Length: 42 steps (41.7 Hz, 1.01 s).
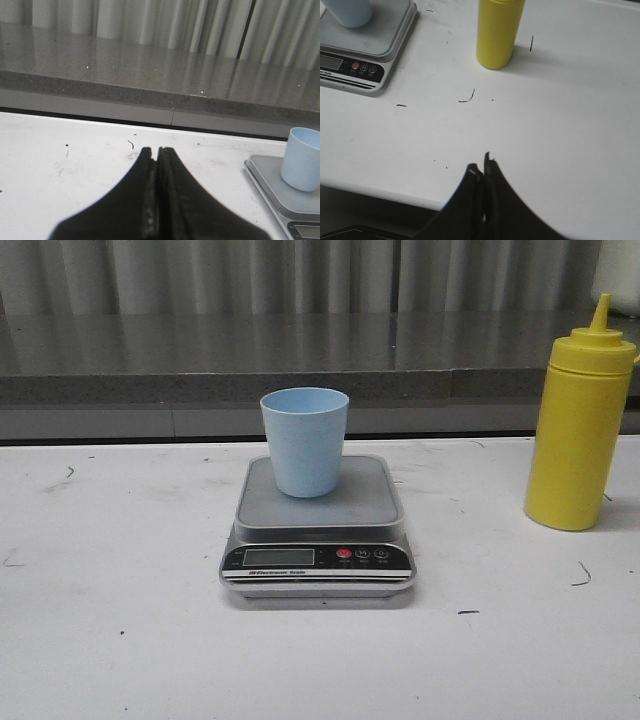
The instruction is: Pour seasoning into cup on scale with both arms
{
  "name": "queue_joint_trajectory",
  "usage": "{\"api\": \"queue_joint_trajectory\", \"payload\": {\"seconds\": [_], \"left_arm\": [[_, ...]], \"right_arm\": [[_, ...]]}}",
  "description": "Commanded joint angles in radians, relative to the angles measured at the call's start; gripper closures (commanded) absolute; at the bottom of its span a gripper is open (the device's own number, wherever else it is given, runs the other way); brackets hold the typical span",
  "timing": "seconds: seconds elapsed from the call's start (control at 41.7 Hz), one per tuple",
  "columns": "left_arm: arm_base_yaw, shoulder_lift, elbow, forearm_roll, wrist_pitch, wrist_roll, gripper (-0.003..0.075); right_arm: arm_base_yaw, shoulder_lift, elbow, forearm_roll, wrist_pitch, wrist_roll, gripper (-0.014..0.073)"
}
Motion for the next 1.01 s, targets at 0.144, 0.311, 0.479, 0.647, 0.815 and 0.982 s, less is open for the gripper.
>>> {"api": "queue_joint_trajectory", "payload": {"seconds": [0.144, 0.311, 0.479, 0.647, 0.815, 0.982], "left_arm": [[0.02, -0.051, 0.047, 0.0, -0.155, -0.004, 0.074], [0.022, -0.051, 0.047, 0.002, -0.155, -0.004, 0.074], [0.033, -0.051, 0.047, 0.032, -0.165, -0.004, 0.074], [0.056, -0.051, 0.047, 0.032, -0.165, -0.004, 0.074], [0.059, -0.051, 0.047, 0.032, -0.165, -0.004, 0.074], [0.059, -0.051, 0.047, 0.032, -0.165, -0.004, 0.074]], "right_arm": [[-0.003, 0.005, -0.032, -0.007, -0.055, 0.0, 0.0711], [-0.003, 0.005, -0.032, -0.007, -0.055, 0.0, 0.0711], [-0.003, 0.005, -0.032, -0.007, -0.055, 0.0, 0.0711], [-0.003, 0.005, -0.032, -0.007, -0.055, 0.0, 0.0711], [-0.003, 0.005, -0.032, -0.007, -0.055, 0.0, 0.0711], [-0.003, 0.005, -0.032, -0.007, -0.055, 0.0, 0.0711]]}}
